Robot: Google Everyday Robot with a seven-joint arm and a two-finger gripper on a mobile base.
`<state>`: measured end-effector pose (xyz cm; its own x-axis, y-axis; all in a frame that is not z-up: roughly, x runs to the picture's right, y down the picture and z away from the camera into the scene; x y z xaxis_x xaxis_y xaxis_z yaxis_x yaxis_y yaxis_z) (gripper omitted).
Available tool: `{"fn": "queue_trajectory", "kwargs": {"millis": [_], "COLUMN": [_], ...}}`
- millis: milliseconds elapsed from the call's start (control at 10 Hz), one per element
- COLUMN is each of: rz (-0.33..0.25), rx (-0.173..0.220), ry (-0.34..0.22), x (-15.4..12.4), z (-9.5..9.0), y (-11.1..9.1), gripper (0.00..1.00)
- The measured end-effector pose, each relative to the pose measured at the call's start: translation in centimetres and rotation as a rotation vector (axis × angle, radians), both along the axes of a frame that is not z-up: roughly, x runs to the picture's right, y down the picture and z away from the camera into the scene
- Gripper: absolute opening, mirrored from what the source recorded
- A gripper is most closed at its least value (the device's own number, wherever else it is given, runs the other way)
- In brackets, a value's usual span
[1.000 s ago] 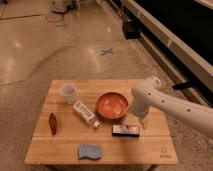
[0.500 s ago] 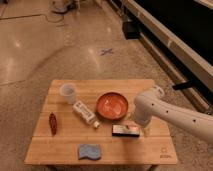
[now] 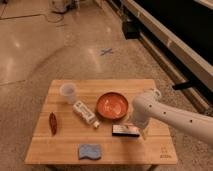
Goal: Place the eraser on the white sponge
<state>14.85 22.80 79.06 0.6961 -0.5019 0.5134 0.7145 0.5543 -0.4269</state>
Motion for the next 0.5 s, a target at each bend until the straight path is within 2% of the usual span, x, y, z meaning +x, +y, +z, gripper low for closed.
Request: {"fn": "queue_trajectory", "kwargs": {"millis": [200, 500], "rz": [0.023, 0.052], "rx": [-0.026, -0.042], "ry": [0.009, 0.011], "x": [-0.5, -1.6], "z": [1.2, 2.6], "y": [1.2, 1.4], "gripper": [0.8, 0.8]}}
